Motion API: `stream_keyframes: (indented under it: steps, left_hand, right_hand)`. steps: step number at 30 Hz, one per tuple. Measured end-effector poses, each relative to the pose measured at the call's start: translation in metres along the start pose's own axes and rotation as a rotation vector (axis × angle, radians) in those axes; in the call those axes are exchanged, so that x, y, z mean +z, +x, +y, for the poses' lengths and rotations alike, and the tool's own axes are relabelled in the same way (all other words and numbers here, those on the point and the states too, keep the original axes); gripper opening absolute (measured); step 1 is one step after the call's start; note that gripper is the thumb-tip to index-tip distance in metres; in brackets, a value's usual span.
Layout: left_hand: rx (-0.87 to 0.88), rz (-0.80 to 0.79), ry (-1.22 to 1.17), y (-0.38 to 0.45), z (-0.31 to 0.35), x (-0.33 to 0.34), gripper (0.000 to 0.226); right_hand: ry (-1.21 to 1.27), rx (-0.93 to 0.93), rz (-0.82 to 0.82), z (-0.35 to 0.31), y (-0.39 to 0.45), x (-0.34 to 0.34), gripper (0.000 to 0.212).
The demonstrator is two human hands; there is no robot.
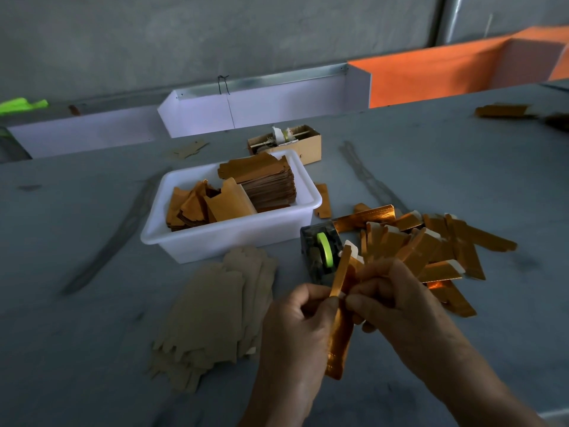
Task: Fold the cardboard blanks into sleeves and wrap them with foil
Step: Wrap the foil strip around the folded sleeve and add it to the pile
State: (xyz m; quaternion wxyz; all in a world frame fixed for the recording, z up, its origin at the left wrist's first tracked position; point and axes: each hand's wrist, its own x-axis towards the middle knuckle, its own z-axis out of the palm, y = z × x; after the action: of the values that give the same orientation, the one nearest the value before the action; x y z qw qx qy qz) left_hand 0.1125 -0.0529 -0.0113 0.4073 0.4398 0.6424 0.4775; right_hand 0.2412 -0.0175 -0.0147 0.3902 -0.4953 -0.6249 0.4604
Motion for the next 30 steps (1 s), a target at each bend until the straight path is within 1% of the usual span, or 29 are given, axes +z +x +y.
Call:
stream_keyframes:
  steps: [3, 6, 11, 15, 18, 21, 23, 25, 26, 27, 29, 30]
  left_hand:
    - [0.024, -0.033, 0.01, 0.0, 0.0, -0.002, 0.012]
    - [0.006, -0.056, -0.026, -0.001, 0.001, -0.003, 0.012]
    - [-0.035, -0.083, -0.111, -0.002, 0.003, -0.002, 0.013]
    - [0.001, 0.041, -0.077, -0.001, 0.0, 0.003, 0.019]
    - [0.079, 0.162, -0.019, 0.001, -0.003, 0.009, 0.023]
    - [0.169, 0.282, 0.031, 0.001, 0.001, 0.014, 0.021]
    - [0.215, 0.355, 0.043, 0.0, 0.005, 0.014, 0.018]
    - [0.235, 0.372, 0.065, 0.001, 0.01, 0.013, 0.014]
    - [0.227, 0.361, 0.065, 0.001, 0.013, 0.012, 0.012]
    - [0.208, 0.347, 0.063, 0.0, 0.015, 0.012, 0.009]
    - [0.175, 0.333, 0.081, 0.0, 0.017, 0.014, 0.007]
    - [0.167, 0.334, 0.099, 0.0, 0.017, 0.015, 0.007]
  right_hand:
    - [-0.004, 0.01, -0.002, 0.0, 0.001, 0.001, 0.023]
    - [-0.048, 0.009, 0.018, 0.0, 0.003, 0.002, 0.021]
    - [-0.229, -0.012, 0.044, -0.005, 0.003, 0.004, 0.023]
    - [-0.351, -0.022, 0.112, -0.012, 0.002, 0.009, 0.025]
    - [-0.438, -0.057, 0.184, -0.021, 0.003, 0.011, 0.026]
    - [-0.507, -0.09, 0.231, -0.028, 0.007, 0.012, 0.03]
    - [-0.519, -0.068, 0.239, -0.032, 0.01, 0.009, 0.037]
    - [-0.455, -0.014, 0.192, -0.03, 0.014, 0.005, 0.039]
    - [-0.359, 0.01, 0.143, -0.027, 0.015, 0.004, 0.036]
    - [-0.216, 0.04, 0.086, -0.025, 0.015, 0.004, 0.033]
    - [0.092, 0.104, -0.01, -0.022, 0.013, 0.006, 0.035]
    - [0.174, 0.125, -0.026, -0.02, 0.013, 0.008, 0.033]
